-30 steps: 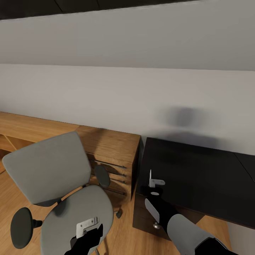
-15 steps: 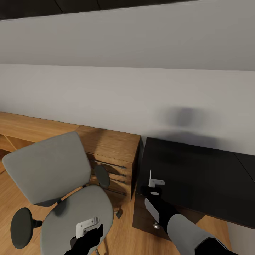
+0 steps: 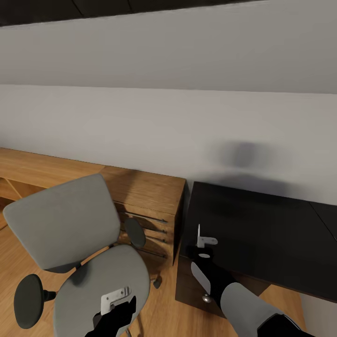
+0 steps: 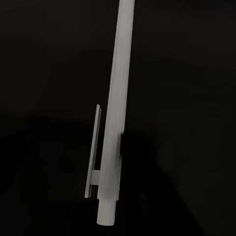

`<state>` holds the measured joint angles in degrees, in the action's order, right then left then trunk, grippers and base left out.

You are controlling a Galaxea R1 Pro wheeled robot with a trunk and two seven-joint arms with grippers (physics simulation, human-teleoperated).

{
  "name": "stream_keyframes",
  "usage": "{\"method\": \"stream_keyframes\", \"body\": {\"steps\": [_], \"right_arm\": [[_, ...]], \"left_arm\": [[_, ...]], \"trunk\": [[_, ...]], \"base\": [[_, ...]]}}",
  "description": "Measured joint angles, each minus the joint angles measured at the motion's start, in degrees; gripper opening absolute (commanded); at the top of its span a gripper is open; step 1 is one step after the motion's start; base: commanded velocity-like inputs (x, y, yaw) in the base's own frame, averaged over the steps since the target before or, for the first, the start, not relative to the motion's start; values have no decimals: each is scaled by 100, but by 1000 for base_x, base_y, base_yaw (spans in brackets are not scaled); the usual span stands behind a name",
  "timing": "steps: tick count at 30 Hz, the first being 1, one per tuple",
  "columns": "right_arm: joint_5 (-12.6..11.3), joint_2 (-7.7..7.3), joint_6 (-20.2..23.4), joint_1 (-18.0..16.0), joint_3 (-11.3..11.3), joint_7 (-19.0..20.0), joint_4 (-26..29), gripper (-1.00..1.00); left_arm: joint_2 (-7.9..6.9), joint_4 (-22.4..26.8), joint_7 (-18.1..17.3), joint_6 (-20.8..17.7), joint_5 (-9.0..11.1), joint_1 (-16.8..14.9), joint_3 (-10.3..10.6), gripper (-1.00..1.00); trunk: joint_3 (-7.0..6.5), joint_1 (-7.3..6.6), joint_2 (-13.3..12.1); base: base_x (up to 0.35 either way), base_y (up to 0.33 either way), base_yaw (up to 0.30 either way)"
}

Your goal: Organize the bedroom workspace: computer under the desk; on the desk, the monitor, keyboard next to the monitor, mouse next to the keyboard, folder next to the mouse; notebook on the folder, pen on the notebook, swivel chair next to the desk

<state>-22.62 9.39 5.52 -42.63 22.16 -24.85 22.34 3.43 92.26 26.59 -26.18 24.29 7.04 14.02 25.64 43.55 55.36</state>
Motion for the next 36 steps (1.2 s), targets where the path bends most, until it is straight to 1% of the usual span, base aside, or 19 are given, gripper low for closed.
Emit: {"method": "stream_keyframes", "body": {"steps": [5,9,11,14,18,36], "right_arm": [[-13,-1,28,1,-7,-17,19,-100],[17,-4,222,-1,-14,-23,94,-100],[-11,-8,357,2,-67,-22,162,-100],[-18,-10,427,4,-151,-25,198,-100],[-5,-11,456,4,-189,-22,213,-100],[-6,-11,460,4,-207,-23,219,-100]], "left_arm": [[0,0,0,0,0,0,35,100],[0,0,0,0,0,0,74,100],[0,1,0,0,0,0,82,100],[0,1,0,0,0,0,86,100],[0,1,0,0,0,0,87,100],[-5,1,0,0,0,0,82,100]], "trunk": [[0,0,0],[0,0,0],[1,1,-1],[1,1,-1],[1,1,-1],[1,1,-1]], "base": [[0,0,0],[0,0,0],[0,0,0],[0,0,0],[0,0,0],[0,0,0]]}}
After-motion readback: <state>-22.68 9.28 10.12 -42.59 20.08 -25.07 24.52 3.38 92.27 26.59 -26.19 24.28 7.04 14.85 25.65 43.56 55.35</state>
